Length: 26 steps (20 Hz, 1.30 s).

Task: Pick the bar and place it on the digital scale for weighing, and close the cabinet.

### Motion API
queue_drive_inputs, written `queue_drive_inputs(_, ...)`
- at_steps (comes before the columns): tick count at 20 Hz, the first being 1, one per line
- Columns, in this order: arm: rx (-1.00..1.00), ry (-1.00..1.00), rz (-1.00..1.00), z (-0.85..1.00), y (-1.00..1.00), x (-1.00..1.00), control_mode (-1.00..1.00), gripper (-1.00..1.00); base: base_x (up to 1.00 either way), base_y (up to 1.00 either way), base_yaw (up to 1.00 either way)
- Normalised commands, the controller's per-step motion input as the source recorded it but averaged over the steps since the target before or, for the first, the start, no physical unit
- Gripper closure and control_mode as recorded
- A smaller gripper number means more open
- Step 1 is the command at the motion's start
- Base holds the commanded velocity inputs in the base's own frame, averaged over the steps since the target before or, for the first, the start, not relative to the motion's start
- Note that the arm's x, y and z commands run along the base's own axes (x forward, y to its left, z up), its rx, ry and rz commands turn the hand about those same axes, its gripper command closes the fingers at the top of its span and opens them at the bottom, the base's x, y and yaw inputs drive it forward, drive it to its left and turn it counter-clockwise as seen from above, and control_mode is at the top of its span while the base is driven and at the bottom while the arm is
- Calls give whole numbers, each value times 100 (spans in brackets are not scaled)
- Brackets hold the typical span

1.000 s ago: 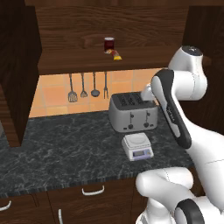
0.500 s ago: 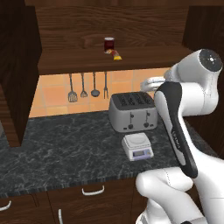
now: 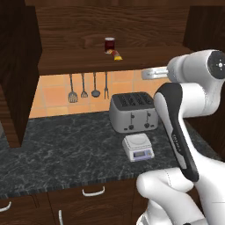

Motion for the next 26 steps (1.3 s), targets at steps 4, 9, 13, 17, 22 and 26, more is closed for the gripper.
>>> queue_drive_inputs(4, -1, -13, 0, 60, 15, 0, -100, -100, 0, 0, 0)
queue_drive_inputs(9, 0, -1, 0, 14, 33, 19, -100, -100, 0, 0, 0)
queue_drive_inputs(13, 0, 2, 0, 0, 33, 48, -100, -100, 0, 0, 0)
queue_drive_inputs(17, 0, 8, 0, 0, 24, 56, -100, -100, 0, 0, 0)
queue_drive_inputs(22, 0, 4, 0, 0, 6, 53, -100, -100, 0, 0, 0)
queue_drive_inputs(26, 0, 5, 0, -7, 1, 52, -100, -100, 0, 0, 0)
